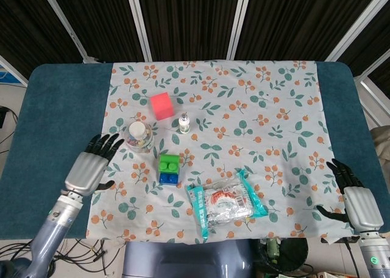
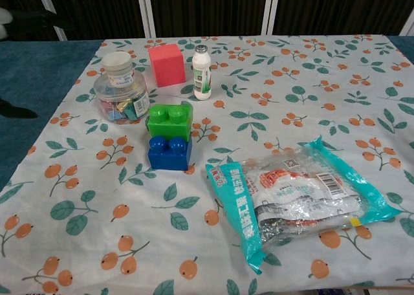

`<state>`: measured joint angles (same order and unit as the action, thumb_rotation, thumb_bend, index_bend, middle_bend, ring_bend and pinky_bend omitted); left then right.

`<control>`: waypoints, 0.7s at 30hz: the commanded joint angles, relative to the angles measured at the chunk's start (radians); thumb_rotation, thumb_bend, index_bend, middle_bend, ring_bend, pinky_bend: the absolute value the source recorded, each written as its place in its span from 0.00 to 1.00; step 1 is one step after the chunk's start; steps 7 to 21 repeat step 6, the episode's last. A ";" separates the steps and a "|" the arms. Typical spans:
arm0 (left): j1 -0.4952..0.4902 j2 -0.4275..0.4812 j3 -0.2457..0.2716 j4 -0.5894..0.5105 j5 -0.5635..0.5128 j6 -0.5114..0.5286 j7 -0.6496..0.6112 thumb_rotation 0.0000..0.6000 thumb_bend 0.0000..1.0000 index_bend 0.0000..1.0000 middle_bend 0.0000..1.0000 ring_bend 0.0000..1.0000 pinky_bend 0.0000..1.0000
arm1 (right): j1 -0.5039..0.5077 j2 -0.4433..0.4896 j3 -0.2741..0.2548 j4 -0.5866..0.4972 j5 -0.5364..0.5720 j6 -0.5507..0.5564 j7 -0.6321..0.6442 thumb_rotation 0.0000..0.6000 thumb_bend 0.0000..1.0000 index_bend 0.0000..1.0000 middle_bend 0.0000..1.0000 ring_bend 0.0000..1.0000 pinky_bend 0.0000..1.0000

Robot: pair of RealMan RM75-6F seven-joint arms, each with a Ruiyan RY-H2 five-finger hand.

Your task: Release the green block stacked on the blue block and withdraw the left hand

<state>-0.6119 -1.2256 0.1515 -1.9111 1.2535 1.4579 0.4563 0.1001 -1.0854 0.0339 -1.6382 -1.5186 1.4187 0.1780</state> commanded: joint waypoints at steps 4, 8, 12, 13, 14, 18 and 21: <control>0.211 0.019 0.090 0.193 0.198 0.201 -0.177 1.00 0.08 0.00 0.00 0.00 0.05 | -0.002 -0.003 0.000 0.002 -0.001 0.003 -0.012 1.00 0.22 0.02 0.00 0.00 0.21; 0.252 0.011 0.094 0.235 0.223 0.233 -0.215 1.00 0.08 0.00 0.00 0.00 0.05 | -0.002 -0.004 0.000 0.003 0.000 0.003 -0.014 1.00 0.22 0.02 0.00 0.00 0.21; 0.252 0.011 0.094 0.235 0.223 0.233 -0.215 1.00 0.08 0.00 0.00 0.00 0.05 | -0.002 -0.004 0.000 0.003 0.000 0.003 -0.014 1.00 0.22 0.02 0.00 0.00 0.21; 0.252 0.011 0.094 0.235 0.223 0.233 -0.215 1.00 0.08 0.00 0.00 0.00 0.05 | -0.002 -0.004 0.000 0.003 0.000 0.003 -0.014 1.00 0.22 0.02 0.00 0.00 0.21; 0.252 0.011 0.094 0.235 0.223 0.233 -0.215 1.00 0.08 0.00 0.00 0.00 0.05 | -0.002 -0.004 0.000 0.003 0.000 0.003 -0.014 1.00 0.22 0.02 0.00 0.00 0.21; 0.252 0.011 0.094 0.235 0.223 0.233 -0.215 1.00 0.08 0.00 0.00 0.00 0.05 | -0.002 -0.004 0.000 0.003 0.000 0.003 -0.014 1.00 0.22 0.02 0.00 0.00 0.21; 0.252 0.011 0.094 0.235 0.223 0.233 -0.215 1.00 0.08 0.00 0.00 0.00 0.05 | -0.002 -0.004 0.000 0.003 0.000 0.003 -0.014 1.00 0.22 0.02 0.00 0.00 0.21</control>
